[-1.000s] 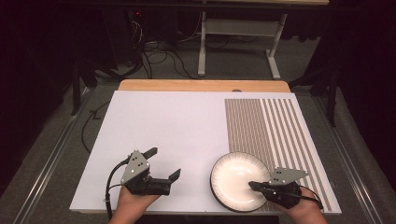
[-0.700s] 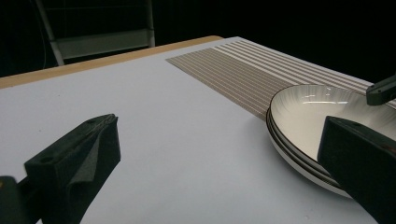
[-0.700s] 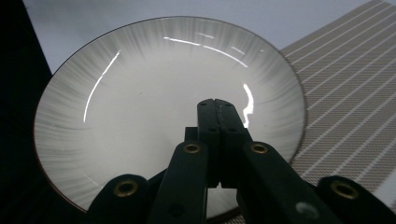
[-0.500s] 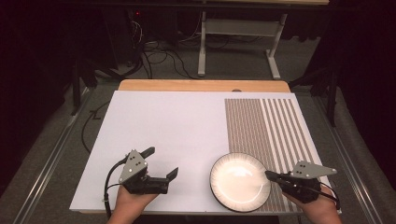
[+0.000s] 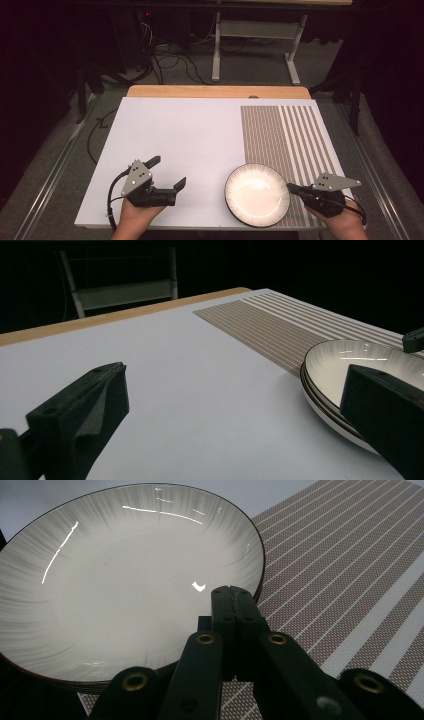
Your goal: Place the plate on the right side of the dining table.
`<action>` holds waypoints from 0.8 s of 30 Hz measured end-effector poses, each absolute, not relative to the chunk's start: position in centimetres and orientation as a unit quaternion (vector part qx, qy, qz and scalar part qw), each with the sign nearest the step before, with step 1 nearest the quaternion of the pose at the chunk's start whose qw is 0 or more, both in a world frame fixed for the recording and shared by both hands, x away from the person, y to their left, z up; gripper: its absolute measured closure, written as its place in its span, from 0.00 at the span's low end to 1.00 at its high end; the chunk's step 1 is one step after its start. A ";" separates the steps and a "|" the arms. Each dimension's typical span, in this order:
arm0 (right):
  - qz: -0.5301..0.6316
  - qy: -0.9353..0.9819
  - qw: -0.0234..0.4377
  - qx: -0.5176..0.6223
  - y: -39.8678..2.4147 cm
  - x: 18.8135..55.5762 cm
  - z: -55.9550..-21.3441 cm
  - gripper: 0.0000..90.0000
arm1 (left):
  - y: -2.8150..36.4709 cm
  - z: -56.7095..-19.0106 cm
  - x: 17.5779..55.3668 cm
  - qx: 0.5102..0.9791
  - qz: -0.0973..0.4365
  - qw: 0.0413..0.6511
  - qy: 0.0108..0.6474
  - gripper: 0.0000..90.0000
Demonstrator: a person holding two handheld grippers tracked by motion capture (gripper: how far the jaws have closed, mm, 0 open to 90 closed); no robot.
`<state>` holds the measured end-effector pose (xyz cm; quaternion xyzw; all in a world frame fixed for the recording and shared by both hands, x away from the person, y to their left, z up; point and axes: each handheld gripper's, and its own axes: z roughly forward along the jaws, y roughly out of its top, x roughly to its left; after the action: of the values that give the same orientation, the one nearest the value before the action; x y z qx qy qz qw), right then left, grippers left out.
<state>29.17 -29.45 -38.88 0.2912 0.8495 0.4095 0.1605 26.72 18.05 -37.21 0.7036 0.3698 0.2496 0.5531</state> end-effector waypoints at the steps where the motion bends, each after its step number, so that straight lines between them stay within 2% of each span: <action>1: 0.410 0.848 0.165 0.292 -29.5 29.2 -38.9 1.00 | 18.1 -37.2 26.7 0.703 0.250 0.553 0.370 0.00; 24: 0.397 0.858 0.161 0.285 -29.3 29.1 -39.2 1.00 | 18.5 -37.2 26.8 0.700 0.252 0.553 0.374 0.00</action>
<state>29.14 -29.31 -39.19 0.2846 0.8577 0.3969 0.1607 26.84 18.45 -37.16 0.7005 0.3743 0.2525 0.5527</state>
